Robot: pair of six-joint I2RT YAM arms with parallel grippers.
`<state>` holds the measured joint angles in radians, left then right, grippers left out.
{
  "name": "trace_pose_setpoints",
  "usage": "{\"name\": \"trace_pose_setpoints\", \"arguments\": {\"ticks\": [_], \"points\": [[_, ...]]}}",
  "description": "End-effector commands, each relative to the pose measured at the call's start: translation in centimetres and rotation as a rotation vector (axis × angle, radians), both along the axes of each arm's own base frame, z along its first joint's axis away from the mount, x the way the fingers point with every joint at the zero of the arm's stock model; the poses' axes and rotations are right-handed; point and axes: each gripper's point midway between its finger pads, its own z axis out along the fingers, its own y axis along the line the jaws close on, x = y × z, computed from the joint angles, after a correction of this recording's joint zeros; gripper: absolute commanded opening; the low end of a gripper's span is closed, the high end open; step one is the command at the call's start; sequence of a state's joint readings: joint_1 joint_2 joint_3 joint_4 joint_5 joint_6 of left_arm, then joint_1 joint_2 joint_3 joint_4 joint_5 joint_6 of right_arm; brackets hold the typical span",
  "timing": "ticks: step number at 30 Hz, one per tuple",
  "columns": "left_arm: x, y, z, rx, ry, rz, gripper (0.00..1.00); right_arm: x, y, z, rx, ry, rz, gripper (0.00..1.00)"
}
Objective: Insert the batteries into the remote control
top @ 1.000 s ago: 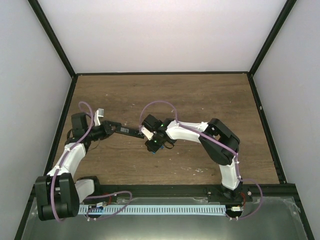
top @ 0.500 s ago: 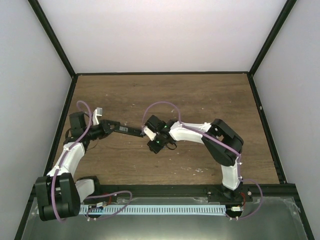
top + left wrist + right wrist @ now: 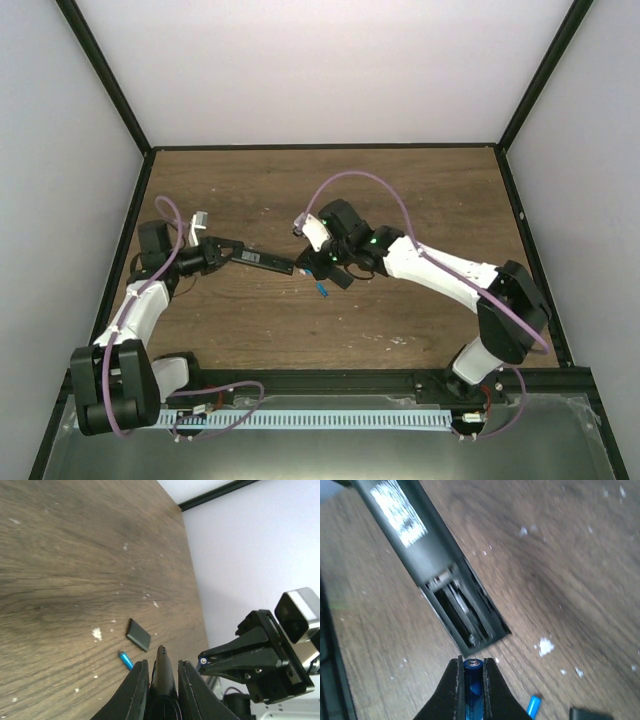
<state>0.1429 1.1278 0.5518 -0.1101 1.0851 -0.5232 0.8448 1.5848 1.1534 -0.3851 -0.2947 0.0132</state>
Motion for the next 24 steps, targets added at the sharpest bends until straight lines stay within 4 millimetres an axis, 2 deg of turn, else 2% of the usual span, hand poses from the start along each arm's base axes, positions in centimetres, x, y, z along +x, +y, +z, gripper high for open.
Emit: {"name": "trace_pose_setpoints", "arguments": {"ticks": [1,3,11,19,24], "points": [[-0.5,-1.0,2.9,-0.087,-0.064,-0.098,0.00,0.1,2.3,5.8,0.167,-0.107,0.100,0.01],[-0.9,-1.2,3.4,-0.107,-0.074,-0.120,0.00,0.1,2.9,7.1,0.204,-0.129,0.128,0.01],[-1.8,-1.7,4.7,-0.172,-0.081,-0.158,0.00,-0.6,4.1,9.9,0.300,-0.199,0.227,0.01],[-2.0,-1.8,5.8,-0.199,-0.090,-0.181,0.00,-1.1,4.5,10.7,0.337,-0.231,0.283,0.01],[-1.8,-1.8,5.9,-0.212,-0.088,-0.187,0.00,-1.1,4.6,10.4,0.332,-0.230,0.287,0.01]]}}
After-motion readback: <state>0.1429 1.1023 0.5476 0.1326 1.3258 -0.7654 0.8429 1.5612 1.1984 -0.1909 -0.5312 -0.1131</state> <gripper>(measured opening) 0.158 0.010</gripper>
